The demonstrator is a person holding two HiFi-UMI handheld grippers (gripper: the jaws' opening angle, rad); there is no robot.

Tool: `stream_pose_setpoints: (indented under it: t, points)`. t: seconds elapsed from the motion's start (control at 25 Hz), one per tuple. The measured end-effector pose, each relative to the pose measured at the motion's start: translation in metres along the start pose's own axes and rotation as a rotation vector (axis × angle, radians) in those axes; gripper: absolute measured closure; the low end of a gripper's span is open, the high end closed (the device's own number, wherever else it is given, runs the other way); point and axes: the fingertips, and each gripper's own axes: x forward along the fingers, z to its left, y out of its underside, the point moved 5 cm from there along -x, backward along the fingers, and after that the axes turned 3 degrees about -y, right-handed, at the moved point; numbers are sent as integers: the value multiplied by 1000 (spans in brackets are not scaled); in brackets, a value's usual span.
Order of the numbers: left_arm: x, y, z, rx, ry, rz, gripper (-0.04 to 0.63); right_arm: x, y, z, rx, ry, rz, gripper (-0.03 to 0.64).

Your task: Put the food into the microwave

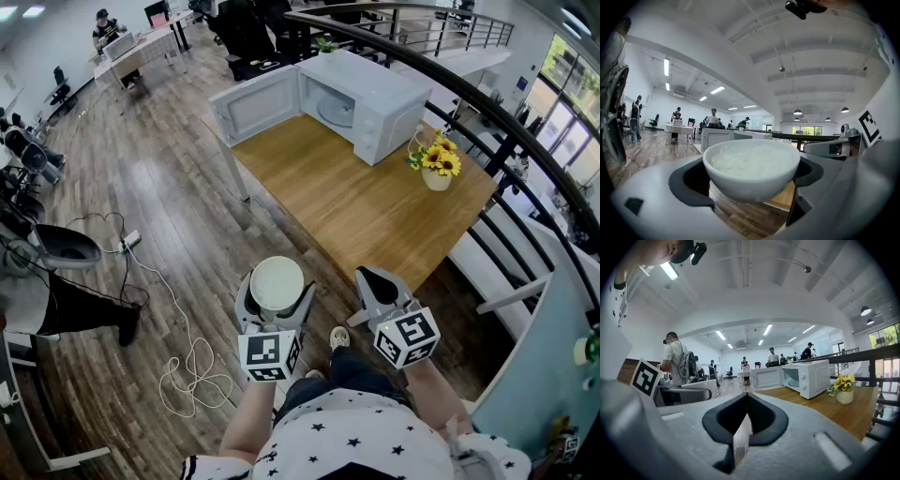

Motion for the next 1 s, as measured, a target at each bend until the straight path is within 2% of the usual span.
stream_pose_setpoints:
  t: [0.2, 0.36, 0.6, 0.8, 1.0]
  points:
    - [-38, 0, -19, 16, -3, -29, 81, -32, 4, 11, -6, 17, -30, 612]
    - [-62, -4, -27, 13, -19, -53, 81, -49, 0, 22, -22, -2, -43, 612]
    - [-70, -4, -27, 17, -21, -72, 81, -53, 2, 34, -35, -29, -49, 612]
    - [-77, -2, -22, 22, -16, -78, 81, -49, 7, 52, -16, -93, -55, 612]
    - [-78, 0, -9, 21, -14, -75, 81, -37, 13, 61, -18, -80, -39, 611]
